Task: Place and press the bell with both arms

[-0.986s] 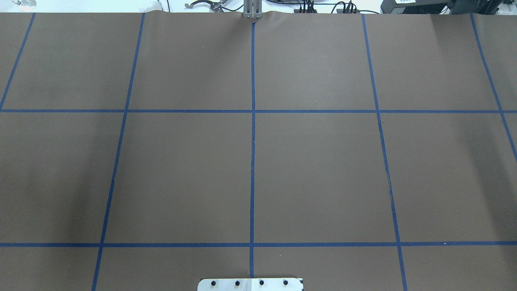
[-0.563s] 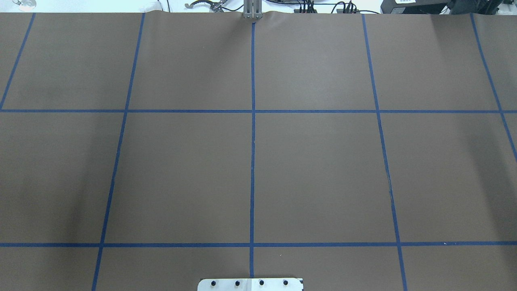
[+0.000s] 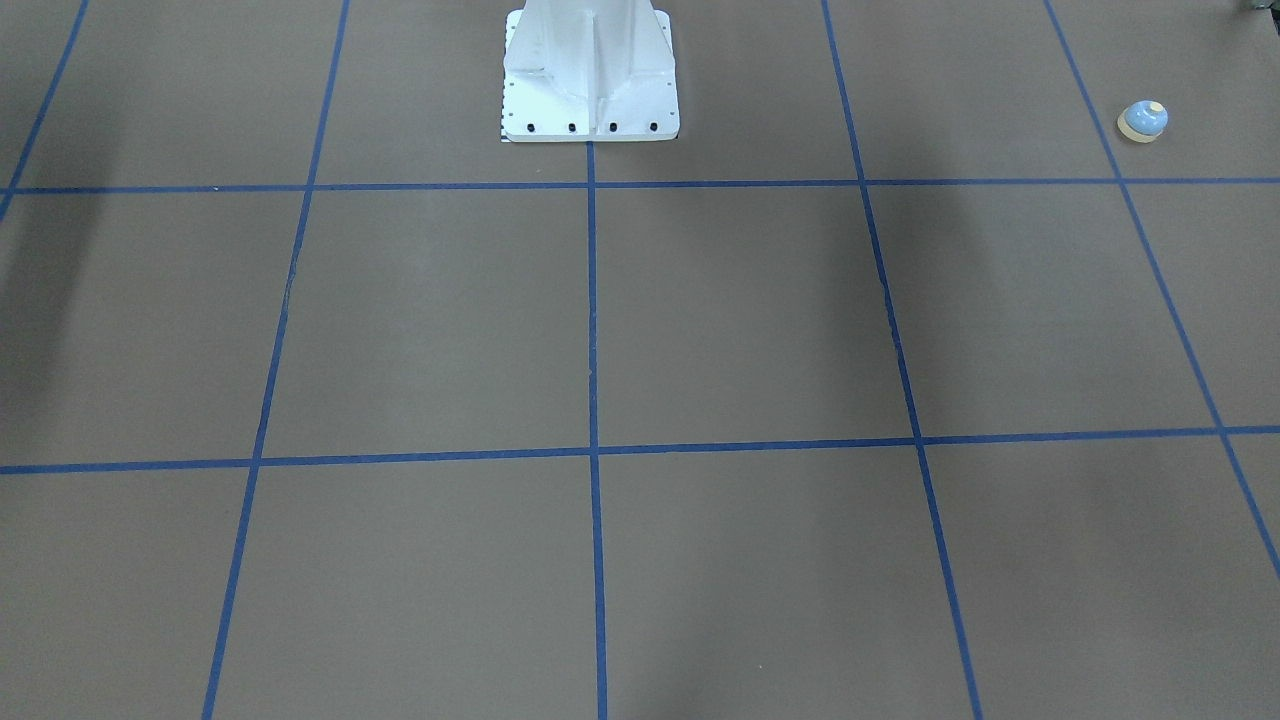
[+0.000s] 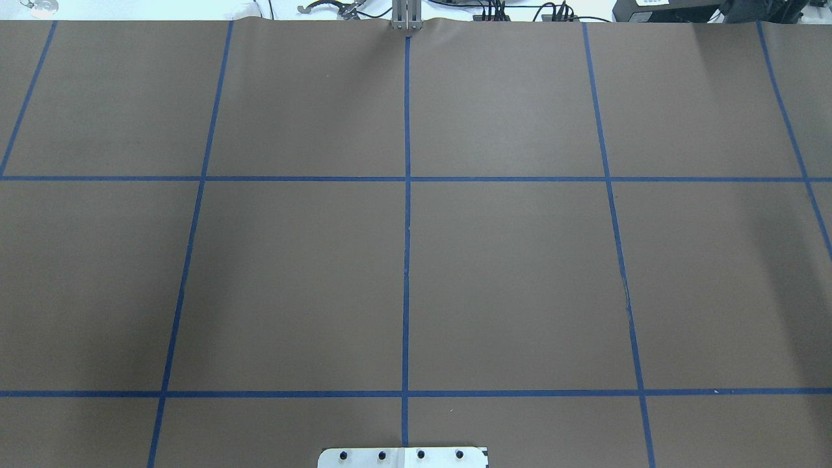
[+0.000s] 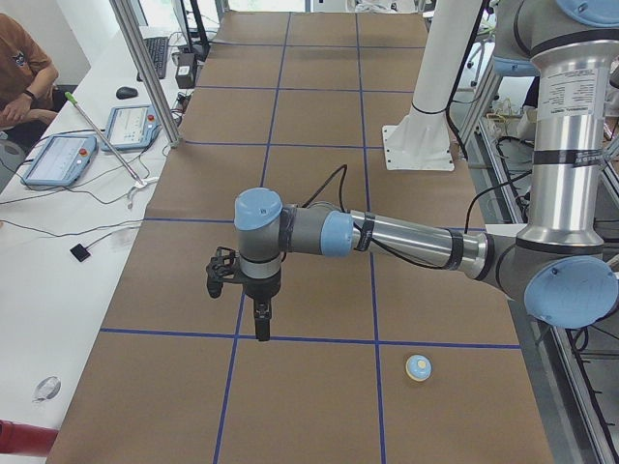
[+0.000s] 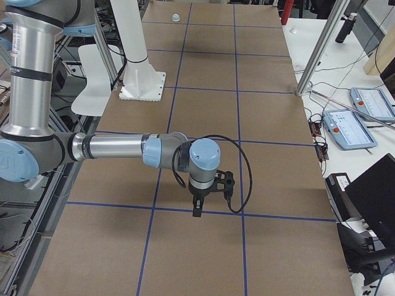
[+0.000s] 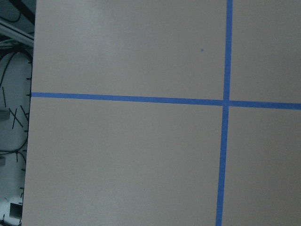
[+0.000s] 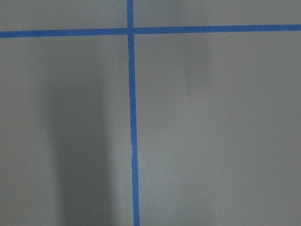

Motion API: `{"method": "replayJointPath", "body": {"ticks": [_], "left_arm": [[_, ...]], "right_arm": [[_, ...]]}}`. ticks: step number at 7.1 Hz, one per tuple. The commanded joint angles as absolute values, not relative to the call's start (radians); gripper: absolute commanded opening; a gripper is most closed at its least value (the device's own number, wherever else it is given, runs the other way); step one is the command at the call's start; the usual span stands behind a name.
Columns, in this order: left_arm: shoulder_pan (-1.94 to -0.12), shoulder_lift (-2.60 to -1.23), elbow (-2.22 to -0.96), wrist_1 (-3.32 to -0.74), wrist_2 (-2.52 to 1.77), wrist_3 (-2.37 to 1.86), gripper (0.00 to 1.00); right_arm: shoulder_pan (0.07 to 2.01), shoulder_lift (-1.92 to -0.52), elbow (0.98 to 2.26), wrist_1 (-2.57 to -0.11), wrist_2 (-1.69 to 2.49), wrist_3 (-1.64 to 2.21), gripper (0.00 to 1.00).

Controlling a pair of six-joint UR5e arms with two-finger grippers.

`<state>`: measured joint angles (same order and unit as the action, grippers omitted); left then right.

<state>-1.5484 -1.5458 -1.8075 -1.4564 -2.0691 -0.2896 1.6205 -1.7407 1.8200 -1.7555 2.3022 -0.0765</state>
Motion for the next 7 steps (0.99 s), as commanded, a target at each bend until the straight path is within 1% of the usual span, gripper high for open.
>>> {"method": "replayJointPath", "body": {"ticks": [1, 3, 5, 6, 7], "left_arm": [[-1.548, -1.534, -1.871, -1.451, -1.941, -0.525, 1.00], [-1.546, -1.508, -1.867, -1.460, -1.944, -0.525, 1.00], [-1.533, -1.419, -1.917, -1.460, -1.930, -0.656, 1.00], [-1.519, -1.348, -1.986, -1.462, -1.904, -0.722, 1.00], [-1.462, -1.304, -2.050, -1.460, -1.890, -0.838, 1.00]], "right_arm": [[1.621, -1.761, 1.797, -1.761, 2.292, -0.077, 1.00], [1.620, -1.764, 1.776, -1.752, 2.286, -0.078, 1.00], [1.620, -1.756, 1.782, -1.752, 2.221, -0.077, 1.00], [1.618, -1.753, 1.789, -1.753, 2.221, -0.077, 1.00], [1.618, -1.755, 1.787, -1.755, 2.227, -0.078, 1.00]]}}
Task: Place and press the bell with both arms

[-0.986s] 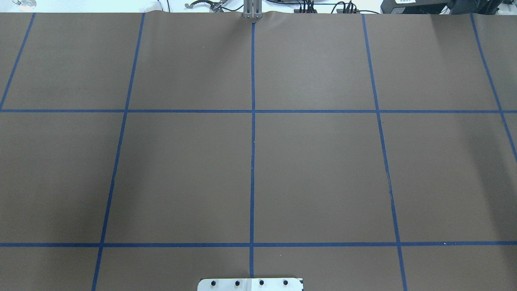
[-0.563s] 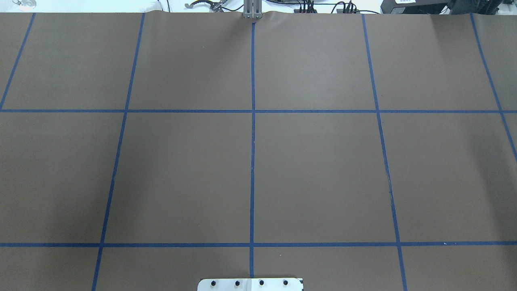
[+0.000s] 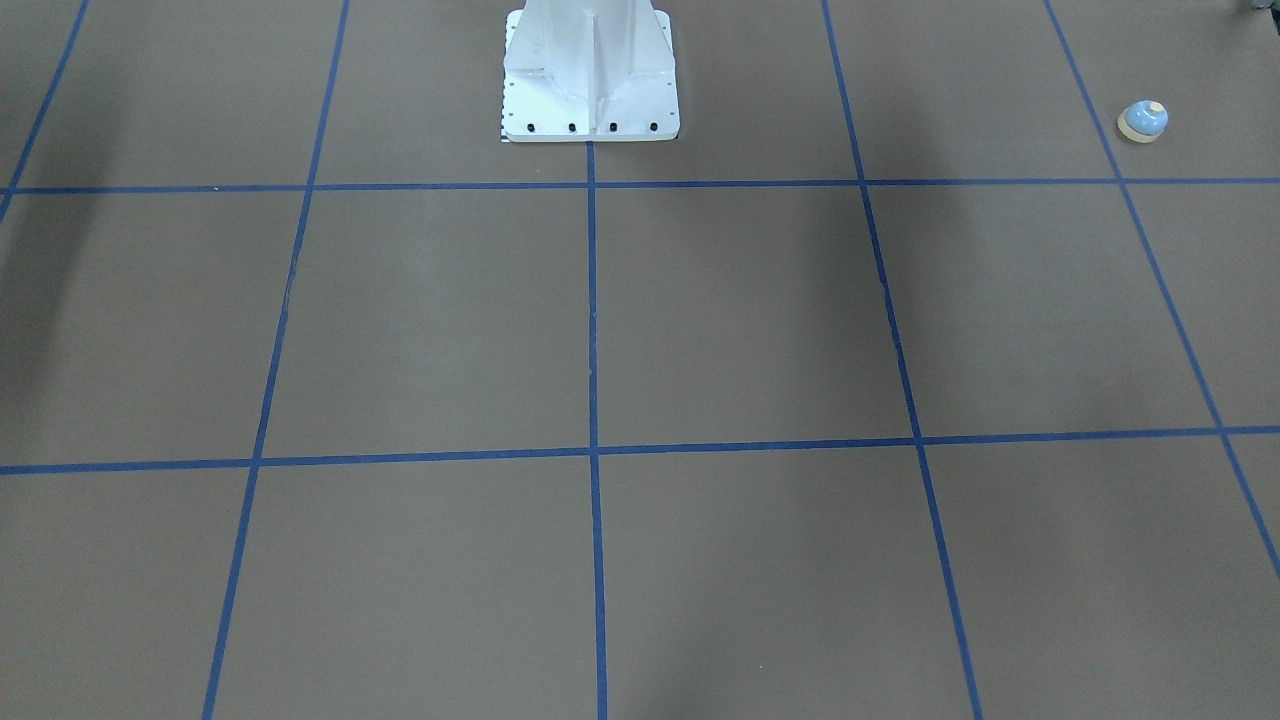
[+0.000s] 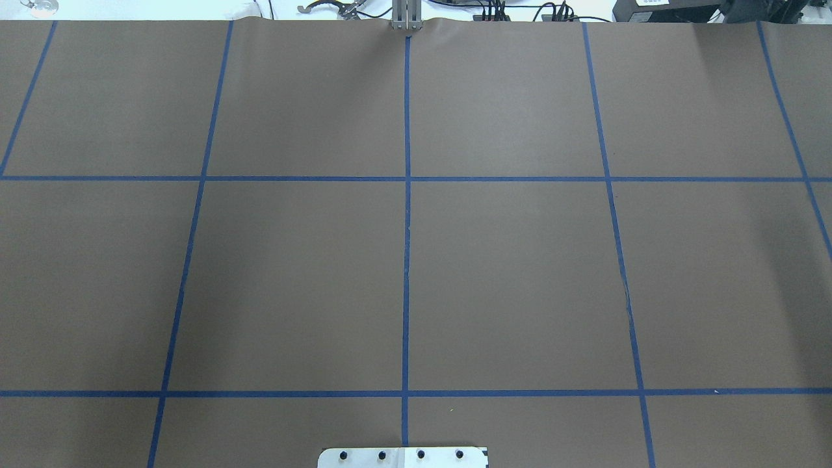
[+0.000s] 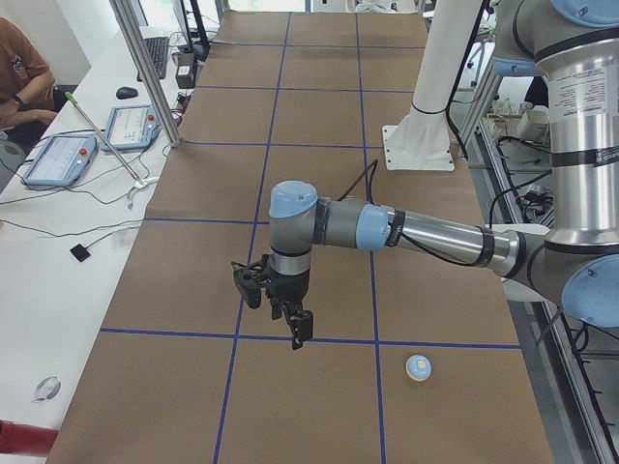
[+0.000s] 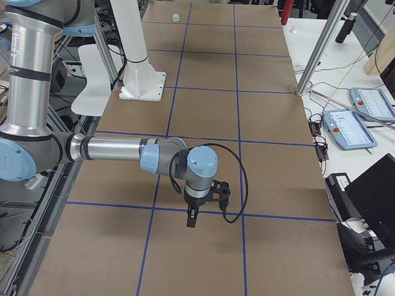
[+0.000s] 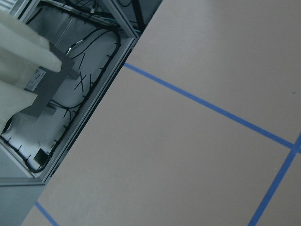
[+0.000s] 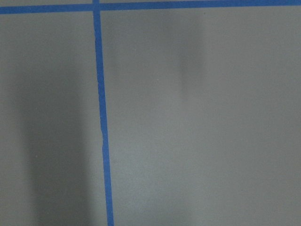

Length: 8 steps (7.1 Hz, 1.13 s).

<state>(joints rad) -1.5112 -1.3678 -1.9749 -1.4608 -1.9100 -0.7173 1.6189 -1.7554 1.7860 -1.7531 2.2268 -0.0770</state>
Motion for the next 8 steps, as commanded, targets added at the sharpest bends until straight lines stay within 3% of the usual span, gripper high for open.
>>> {"method": "replayJointPath", "body": {"ticks": [1, 2, 8], "left_arm": [[-1.342, -1.295, -2.098, -1.448, -1.878, -1.036, 1.00], [-1.189, -1.298, -2.114, -1.445, -1.847, -1.263, 1.00], [-0.867, -1.126, -2.155, -1.346, -1.786, -1.911, 1.00]], "right_arm": [[1.617, -1.755, 1.784, -1.756, 2.230, -0.078, 1.00], [1.580, -1.752, 1.786, -1.755, 2.233, -0.078, 1.00], [1.252, -1.389, 1.772, -1.755, 2.270, 0.182, 1.00]]}}
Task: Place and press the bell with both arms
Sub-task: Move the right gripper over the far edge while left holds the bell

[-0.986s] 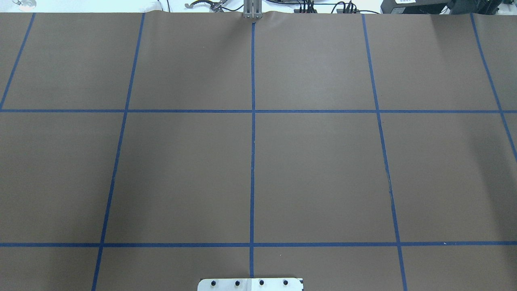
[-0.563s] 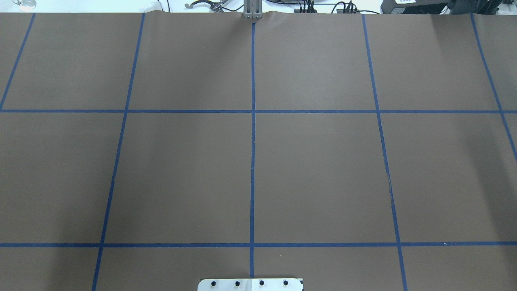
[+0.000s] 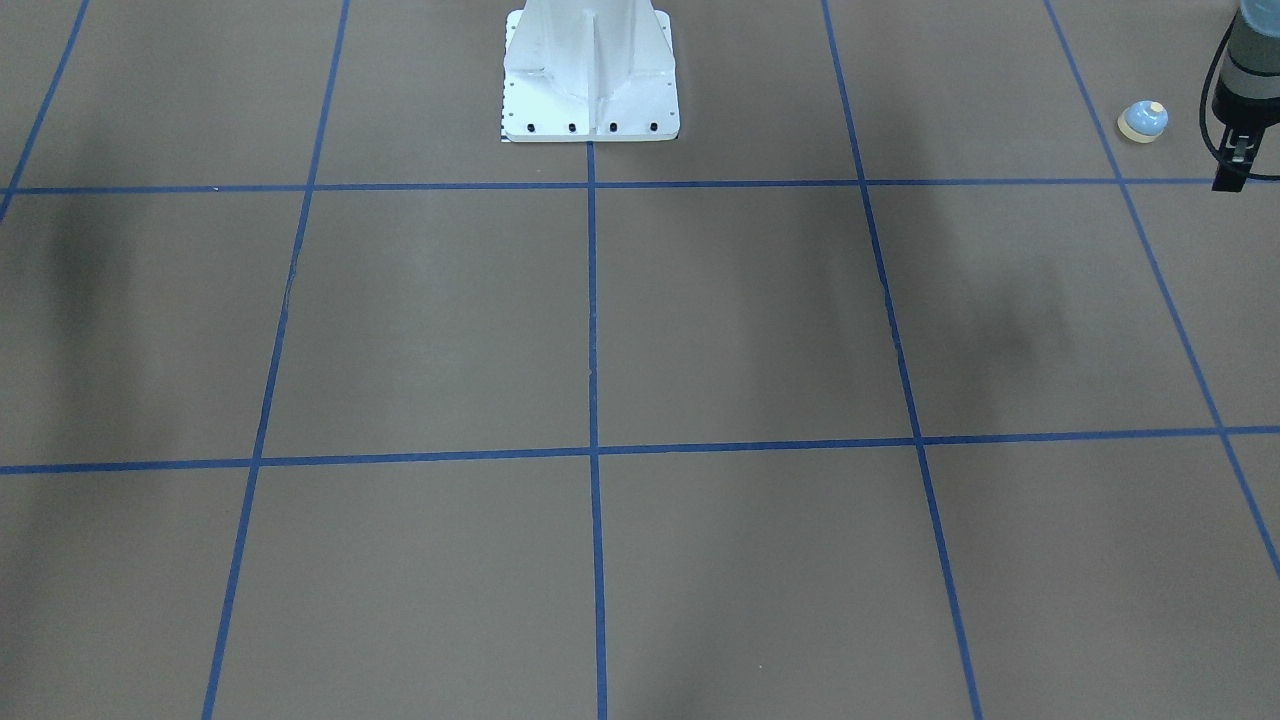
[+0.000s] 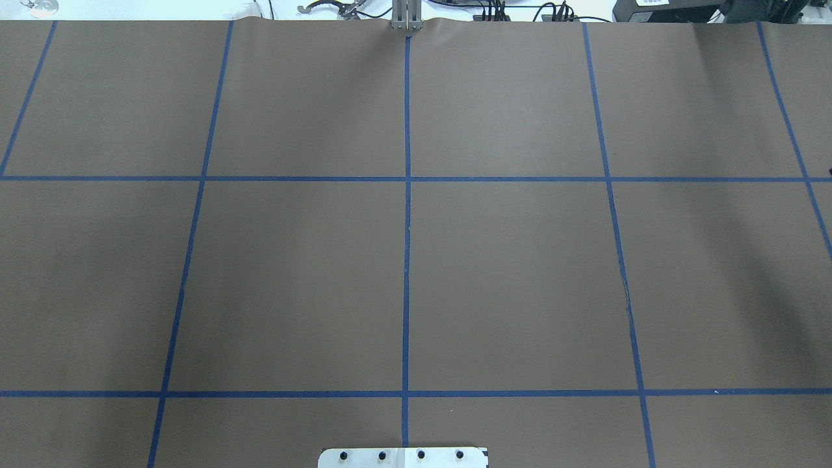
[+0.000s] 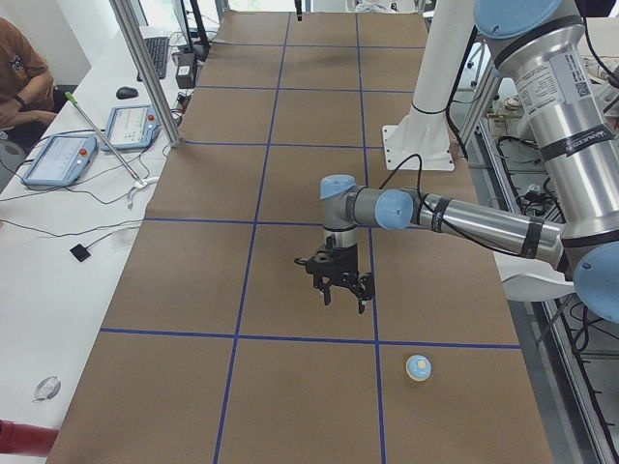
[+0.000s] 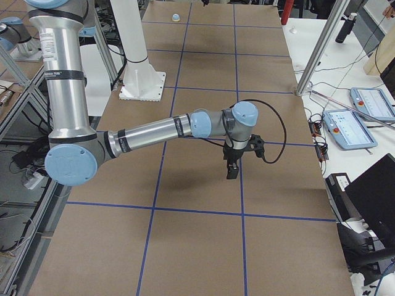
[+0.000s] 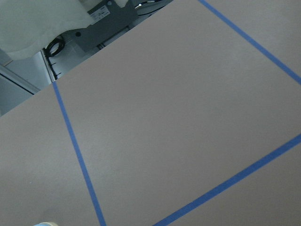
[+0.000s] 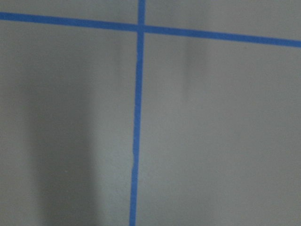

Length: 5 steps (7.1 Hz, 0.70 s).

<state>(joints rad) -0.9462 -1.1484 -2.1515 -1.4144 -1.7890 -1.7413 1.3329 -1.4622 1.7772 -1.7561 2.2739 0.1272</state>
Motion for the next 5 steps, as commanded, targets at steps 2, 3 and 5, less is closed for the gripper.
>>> {"method": "replayJointPath", "body": {"ticks": [2, 3, 5], "left_arm": [[-0.798, -1.123, -2.154, -1.249, -1.792, -2.115, 1.00], [-0.775, -1.123, -2.143, -1.241, -1.795, -2.206, 1.00], [-0.715, -1.127, -2.082, -1.235, -1.799, -2.353, 1.00]], "right_arm": [[1.184, -1.315, 1.753, -1.758, 2.267, 0.183, 1.00], [1.155, -1.287, 1.752, -1.759, 2.266, 0.183, 1.00], [1.135, -1.256, 1.747, -1.759, 2.264, 0.183, 1.00]]}}
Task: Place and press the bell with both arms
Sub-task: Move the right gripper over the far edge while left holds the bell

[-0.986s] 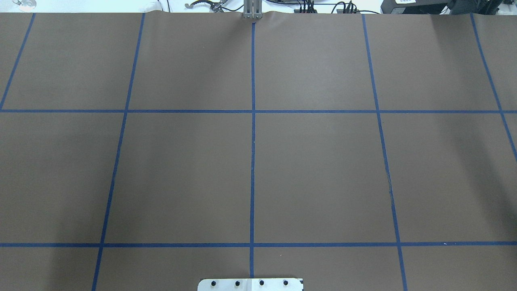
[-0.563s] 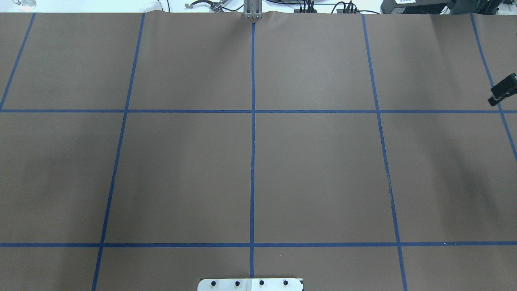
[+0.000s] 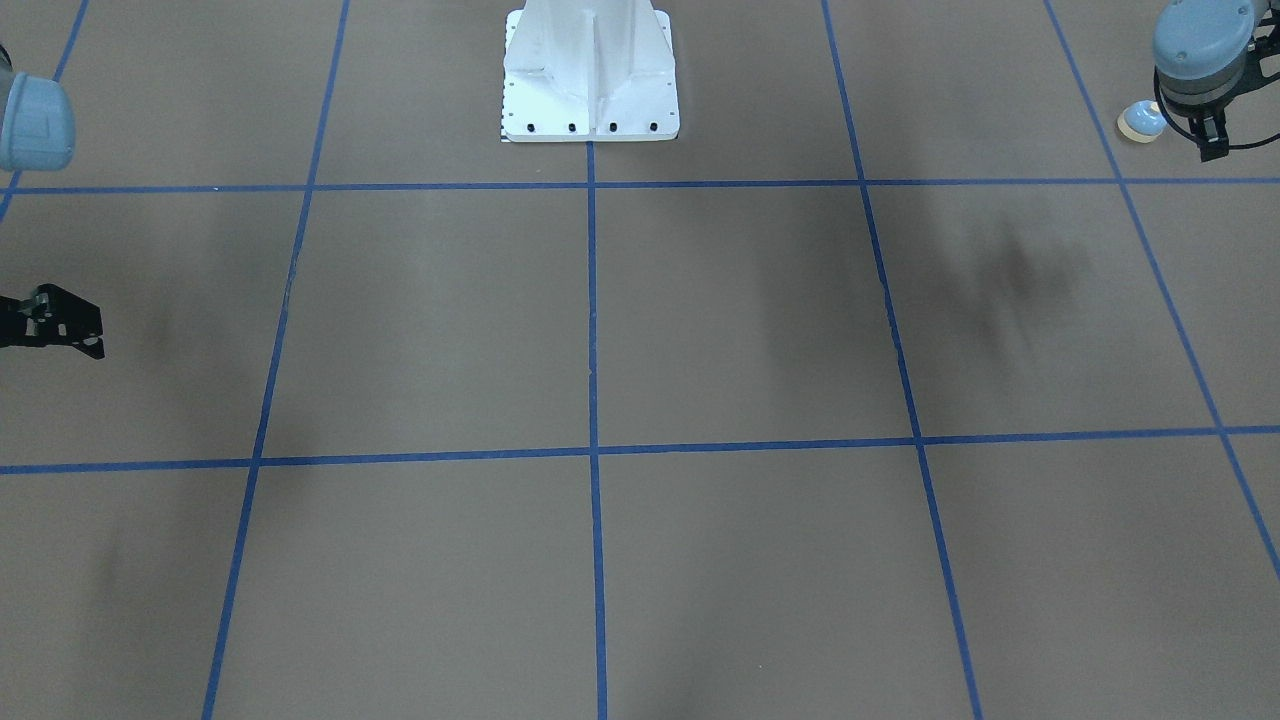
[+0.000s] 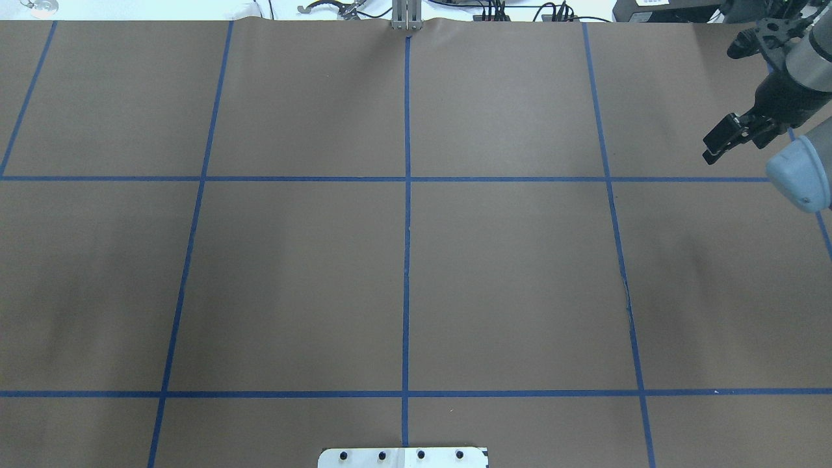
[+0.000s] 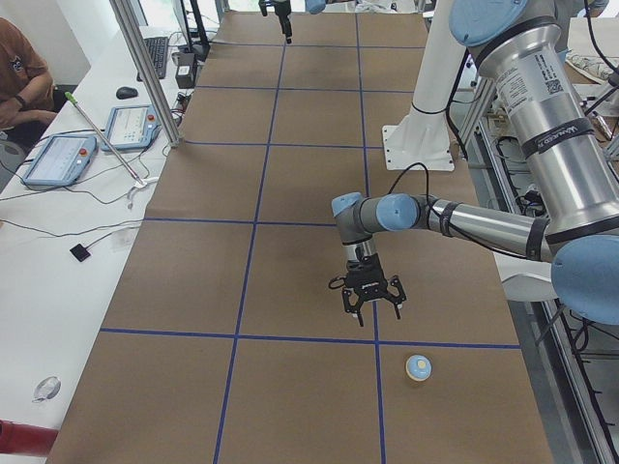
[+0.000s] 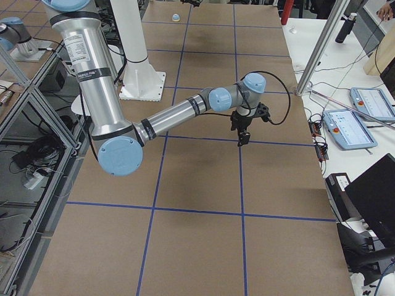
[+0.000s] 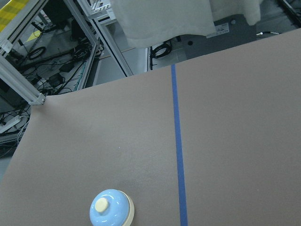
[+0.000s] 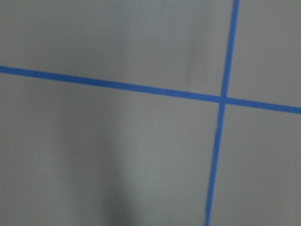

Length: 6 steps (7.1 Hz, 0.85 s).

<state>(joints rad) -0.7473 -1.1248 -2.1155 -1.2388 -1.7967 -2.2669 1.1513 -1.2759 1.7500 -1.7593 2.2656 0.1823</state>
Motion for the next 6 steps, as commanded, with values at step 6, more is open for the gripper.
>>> {"method": "replayJointPath", "body": {"ticks": [6], "left_arm": [[-0.490, -1.209, -1.893, -1.292, -1.871, -2.654, 1.00]], "right_arm": [[1.118, -1.233, 1.746, -1.758, 2.214, 0.181, 1.00]]}}
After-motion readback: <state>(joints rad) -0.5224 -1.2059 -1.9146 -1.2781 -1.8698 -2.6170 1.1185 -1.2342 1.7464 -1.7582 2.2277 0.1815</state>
